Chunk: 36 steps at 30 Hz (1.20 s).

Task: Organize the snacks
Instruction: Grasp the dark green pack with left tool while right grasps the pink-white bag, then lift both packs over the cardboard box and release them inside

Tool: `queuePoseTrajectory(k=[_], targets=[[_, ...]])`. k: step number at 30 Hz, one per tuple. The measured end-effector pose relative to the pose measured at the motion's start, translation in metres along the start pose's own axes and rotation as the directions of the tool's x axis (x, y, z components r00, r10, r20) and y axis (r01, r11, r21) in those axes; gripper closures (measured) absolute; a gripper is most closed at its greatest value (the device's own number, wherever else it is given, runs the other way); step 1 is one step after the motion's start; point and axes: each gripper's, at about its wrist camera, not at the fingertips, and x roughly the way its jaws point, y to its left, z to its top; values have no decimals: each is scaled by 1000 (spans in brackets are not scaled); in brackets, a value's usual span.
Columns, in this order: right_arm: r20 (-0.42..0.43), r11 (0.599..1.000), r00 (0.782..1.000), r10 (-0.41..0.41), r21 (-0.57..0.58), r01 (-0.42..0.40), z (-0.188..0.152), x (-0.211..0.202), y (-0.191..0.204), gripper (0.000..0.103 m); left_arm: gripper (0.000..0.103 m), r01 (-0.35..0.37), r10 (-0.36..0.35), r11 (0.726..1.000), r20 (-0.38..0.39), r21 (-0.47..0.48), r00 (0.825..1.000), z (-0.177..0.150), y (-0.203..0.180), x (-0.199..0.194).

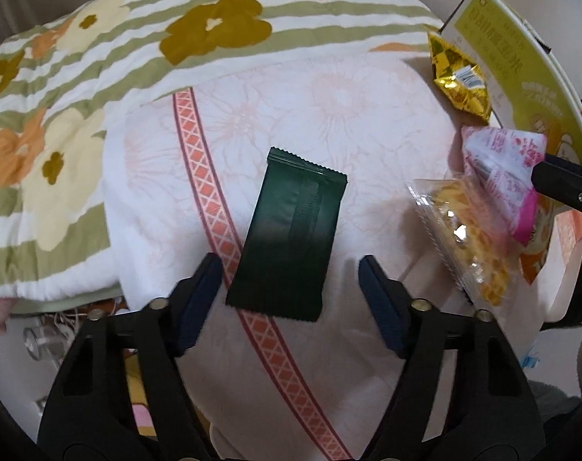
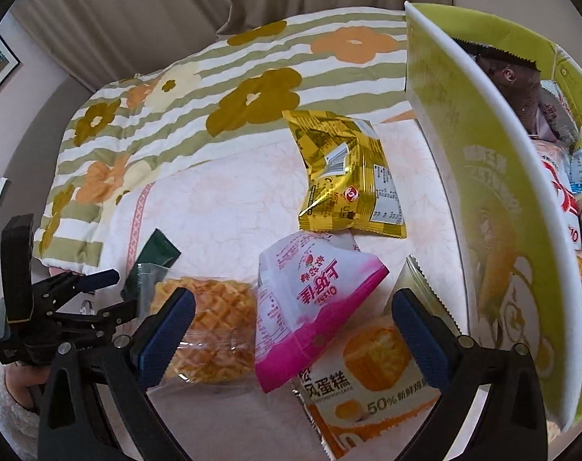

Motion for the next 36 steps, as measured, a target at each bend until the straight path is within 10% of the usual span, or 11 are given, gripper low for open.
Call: queuePoseTrajectory(k=[20,30,36], targets=[[-47,1000,999,-1,-10,1,8,24,-5,3,60,-54,55,997,-14,49,998,10,-9,1],[-76,999,997,-13,-47,9,10,37,-7,17,60,-47,47,999,42,6,998,12,-6,-20],[-93,996,995,-26,-90,18,9,44,-1,43,60,-50,51,999,69,-17,996,12,-6,-38]])
